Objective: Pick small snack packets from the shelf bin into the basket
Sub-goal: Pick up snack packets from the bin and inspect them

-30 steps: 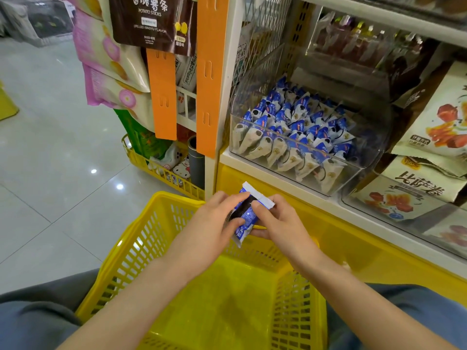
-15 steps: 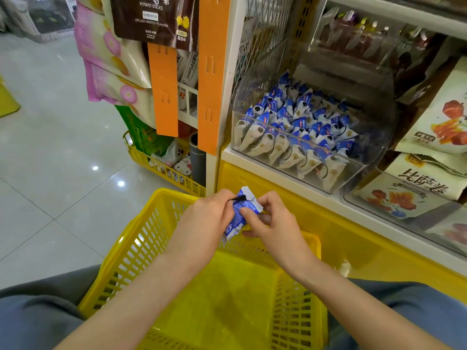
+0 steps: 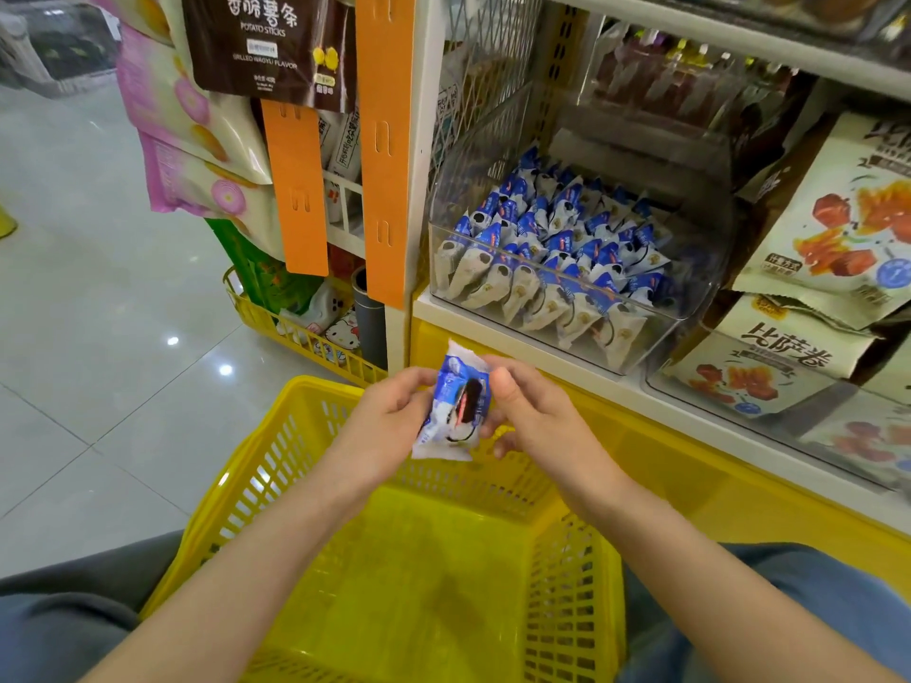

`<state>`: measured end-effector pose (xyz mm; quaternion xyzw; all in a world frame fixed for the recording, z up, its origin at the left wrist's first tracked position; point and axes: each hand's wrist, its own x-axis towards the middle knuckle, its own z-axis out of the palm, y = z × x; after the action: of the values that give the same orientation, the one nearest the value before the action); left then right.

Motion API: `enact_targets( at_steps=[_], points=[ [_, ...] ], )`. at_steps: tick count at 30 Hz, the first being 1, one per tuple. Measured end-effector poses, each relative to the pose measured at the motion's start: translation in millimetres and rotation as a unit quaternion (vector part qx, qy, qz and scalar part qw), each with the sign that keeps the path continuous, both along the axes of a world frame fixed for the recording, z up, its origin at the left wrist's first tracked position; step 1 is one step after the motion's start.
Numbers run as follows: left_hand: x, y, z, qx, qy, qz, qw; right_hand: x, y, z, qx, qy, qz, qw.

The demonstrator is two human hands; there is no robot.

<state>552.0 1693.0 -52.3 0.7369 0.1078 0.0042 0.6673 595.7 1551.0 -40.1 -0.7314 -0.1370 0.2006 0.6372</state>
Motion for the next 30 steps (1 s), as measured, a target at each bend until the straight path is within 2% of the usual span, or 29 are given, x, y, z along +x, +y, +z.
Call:
enact_targets(
  at_steps=[2,4,5,7,9,10,13,17,20,23,25,27,30],
  points=[
    [-1,-1,0,-0.083,0.051,-0.011,0.995,3,-4,5,0.008,0.007,-0.027,1.000],
    [-3,-1,1,-0.199,0.096,-0.057,0.974,4,-7,5,0.015,0.016,-0.065,0.998],
    [-4,-1,1,-0.211,0.094,-0.089,0.969,4,-8,5,0.018,0.023,-0.084,0.996],
    [-8,-3,0,-0.152,0.064,-0.130,0.978,4,-10,3,0.024,0.037,-0.110,0.993],
    [-11,-5,-3,-0.096,0.031,-0.084,0.991,4,-13,4,0.044,0.061,-0.119,0.990],
    [-12,-5,-4,-0.096,0.020,-0.045,0.994,4,-15,5,0.052,0.071,-0.114,0.990],
    [-15,-3,-7,-0.120,-0.003,0.020,0.993,3,-21,9,0.025,0.074,-0.051,0.996],
    [-21,-5,-7,-0.068,-0.025,0.035,0.997,-1,-30,15,0.000,0.071,0.032,0.997],
    [-23,-14,-5,-0.031,-0.037,0.054,0.997,-6,-34,22,-0.039,0.021,0.060,0.997],
    [-20,-25,8,0.003,-0.069,0.044,0.997,-4,-40,32,-0.099,-0.057,0.032,0.993],
    [-13,-28,21,0.027,-0.104,0.051,0.993,-1,-45,40,-0.092,-0.088,0.022,0.992],
    [-5,-27,34,0.005,-0.132,0.081,0.988,1,-46,46,-0.059,-0.086,0.013,0.994],
    [3,-28,44,-0.112,-0.113,0.054,0.986,-4,-42,48,0.038,-0.013,-0.010,0.999]
  ],
)
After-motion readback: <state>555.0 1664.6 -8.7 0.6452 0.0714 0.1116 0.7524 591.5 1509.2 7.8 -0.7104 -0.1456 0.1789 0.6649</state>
